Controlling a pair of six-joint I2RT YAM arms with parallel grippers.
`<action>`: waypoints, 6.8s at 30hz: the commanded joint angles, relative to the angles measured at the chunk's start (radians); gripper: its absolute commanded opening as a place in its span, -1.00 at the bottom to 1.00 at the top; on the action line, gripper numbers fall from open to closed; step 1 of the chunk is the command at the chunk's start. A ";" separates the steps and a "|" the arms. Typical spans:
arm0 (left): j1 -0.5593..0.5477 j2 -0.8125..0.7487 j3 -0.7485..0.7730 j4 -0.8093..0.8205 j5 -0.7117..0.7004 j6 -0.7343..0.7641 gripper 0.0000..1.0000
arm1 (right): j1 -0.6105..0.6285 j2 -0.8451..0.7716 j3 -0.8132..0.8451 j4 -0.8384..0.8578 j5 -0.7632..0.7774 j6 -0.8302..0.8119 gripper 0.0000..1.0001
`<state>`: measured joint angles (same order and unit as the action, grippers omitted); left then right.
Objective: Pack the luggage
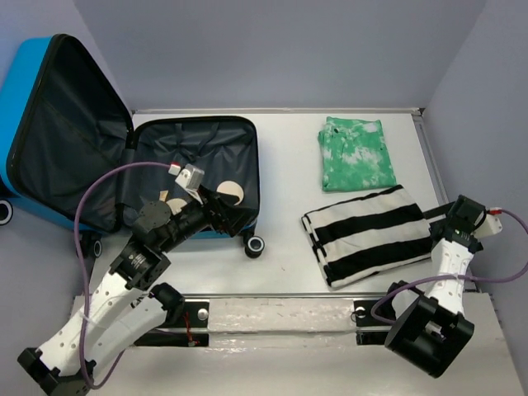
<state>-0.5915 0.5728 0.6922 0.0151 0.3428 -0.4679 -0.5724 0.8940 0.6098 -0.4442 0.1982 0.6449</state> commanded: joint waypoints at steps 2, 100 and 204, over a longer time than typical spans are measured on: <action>-0.184 0.082 0.007 0.101 -0.205 -0.105 0.92 | -0.037 0.003 -0.019 -0.142 -0.009 0.062 1.00; -0.472 0.931 0.496 0.140 -0.565 -0.043 -0.89 | 0.040 -0.141 0.172 0.032 -0.456 0.044 -0.86; -0.343 1.412 0.924 -0.089 -0.703 -0.052 0.98 | 0.307 0.385 -0.226 0.581 -0.531 0.136 -0.31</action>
<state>-0.9833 1.9369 1.5154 -0.0868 -0.3470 -0.5026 -0.2733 1.4399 0.4984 0.1604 -0.2775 0.7818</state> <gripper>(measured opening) 0.989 0.189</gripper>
